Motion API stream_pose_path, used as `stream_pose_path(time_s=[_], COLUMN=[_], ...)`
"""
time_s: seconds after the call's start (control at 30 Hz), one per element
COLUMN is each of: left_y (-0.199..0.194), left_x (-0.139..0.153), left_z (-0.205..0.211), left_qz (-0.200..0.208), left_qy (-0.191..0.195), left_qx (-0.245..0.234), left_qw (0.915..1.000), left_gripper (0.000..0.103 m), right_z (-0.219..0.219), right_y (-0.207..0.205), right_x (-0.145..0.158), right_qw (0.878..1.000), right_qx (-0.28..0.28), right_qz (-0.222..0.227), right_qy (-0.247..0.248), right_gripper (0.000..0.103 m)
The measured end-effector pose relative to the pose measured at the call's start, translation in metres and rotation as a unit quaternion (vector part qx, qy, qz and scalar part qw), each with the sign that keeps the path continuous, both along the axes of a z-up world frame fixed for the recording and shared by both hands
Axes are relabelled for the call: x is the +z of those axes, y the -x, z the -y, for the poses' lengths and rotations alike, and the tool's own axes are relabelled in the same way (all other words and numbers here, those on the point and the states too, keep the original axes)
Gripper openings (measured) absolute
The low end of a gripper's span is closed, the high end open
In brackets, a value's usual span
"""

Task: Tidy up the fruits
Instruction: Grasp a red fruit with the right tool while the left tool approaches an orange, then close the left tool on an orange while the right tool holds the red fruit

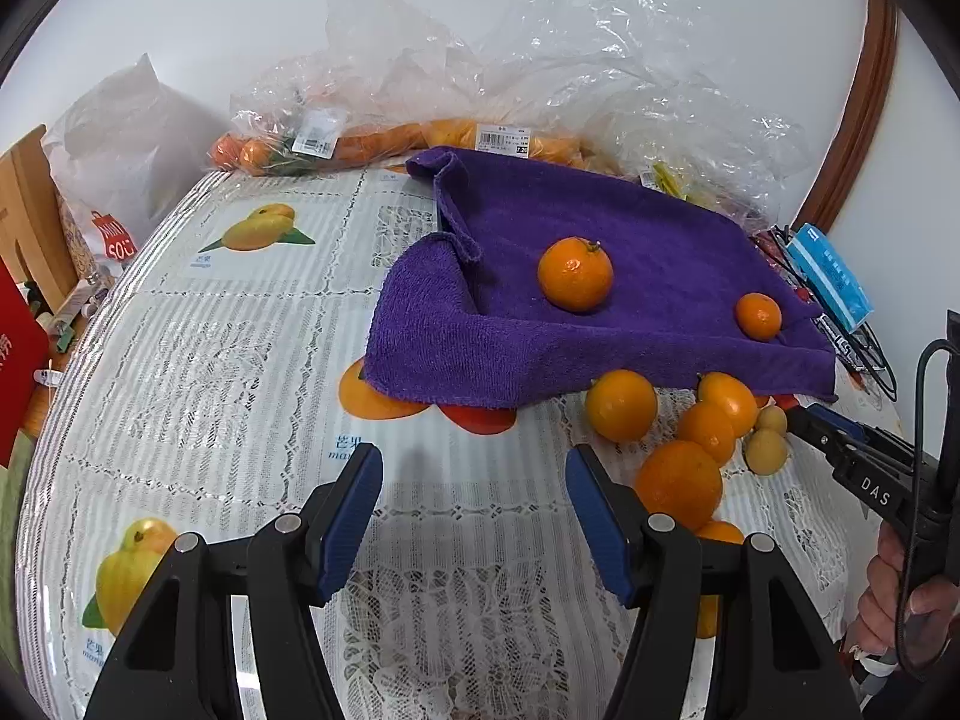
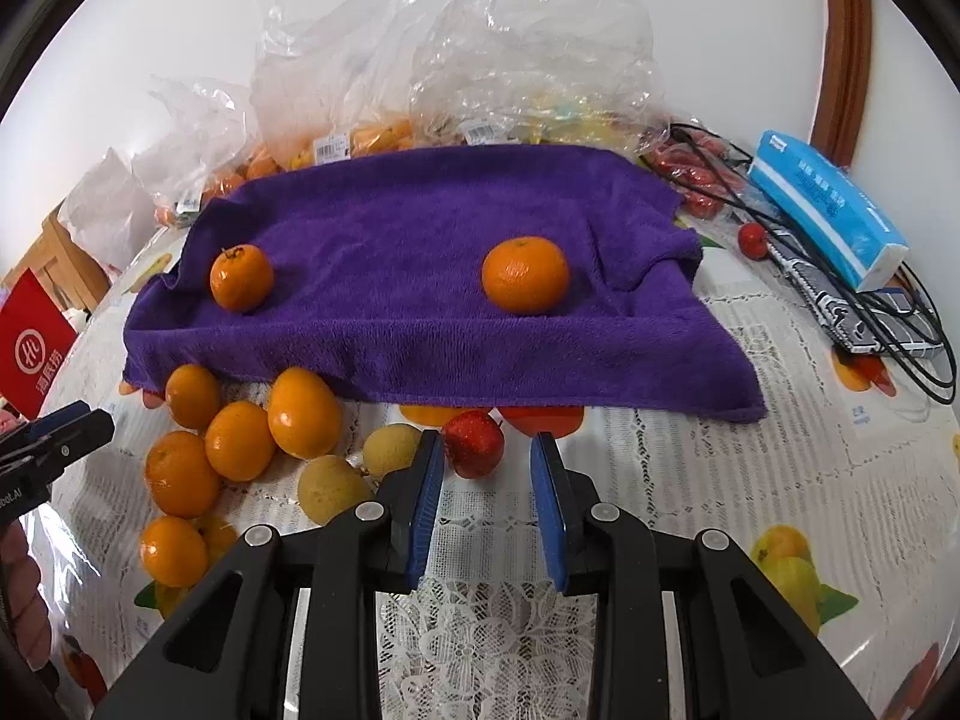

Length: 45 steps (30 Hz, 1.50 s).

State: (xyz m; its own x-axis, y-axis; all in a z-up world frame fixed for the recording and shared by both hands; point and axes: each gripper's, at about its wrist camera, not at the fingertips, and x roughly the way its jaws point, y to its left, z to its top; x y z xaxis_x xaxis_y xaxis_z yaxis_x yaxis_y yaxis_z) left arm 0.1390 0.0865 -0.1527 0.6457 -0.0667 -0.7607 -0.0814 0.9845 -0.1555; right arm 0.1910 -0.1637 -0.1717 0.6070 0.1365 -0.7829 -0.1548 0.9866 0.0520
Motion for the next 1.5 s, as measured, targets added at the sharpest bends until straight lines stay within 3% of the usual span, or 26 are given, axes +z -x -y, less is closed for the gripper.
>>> stream_pose_path(time_s=[0.43, 0.5, 0.77, 1.13, 1.33, 1.5], left_y=[-0.009, -0.009, -0.014, -0.041, -0.053, -0.055], left_x=[-0.005, -0.005, -0.002, -0.004, -0.013, -0.015], left_z=[0.007, 0.009, 0.022, 0.053, 0.067, 0.073], left_qz=[-0.007, -0.004, 0.008, -0.012, -0.035, -0.028], left_qy=[0.007, 0.017, 0.037, 0.044, 0.039, 0.027], left_qx=[-0.008, -0.012, -0.035, -0.049, -0.047, -0.045], left_qw=[0.9999, 0.9998, 0.9987, 0.9977, 0.9975, 0.9982], left_gripper=[0.062, 0.062, 0.062, 0.059, 0.047, 0.040], right_z=[-0.002, -0.003, 0.013, 0.024, 0.024, 0.020], right_y=[-0.016, -0.016, -0.012, -0.011, -0.011, -0.012], right_x=[-0.014, -0.014, -0.014, -0.015, -0.015, -0.015], right_qw=[1.000, 1.000, 1.000, 1.000, 1.000, 1.000], right_qx=[0.004, 0.006, -0.001, -0.005, -0.002, 0.002], right_qz=[-0.006, -0.002, 0.002, 0.003, 0.003, 0.003], right_qy=[0.006, 0.010, -0.006, -0.015, -0.010, 0.003], right_gripper=[0.030, 0.026, 0.026, 0.026, 0.027, 0.029])
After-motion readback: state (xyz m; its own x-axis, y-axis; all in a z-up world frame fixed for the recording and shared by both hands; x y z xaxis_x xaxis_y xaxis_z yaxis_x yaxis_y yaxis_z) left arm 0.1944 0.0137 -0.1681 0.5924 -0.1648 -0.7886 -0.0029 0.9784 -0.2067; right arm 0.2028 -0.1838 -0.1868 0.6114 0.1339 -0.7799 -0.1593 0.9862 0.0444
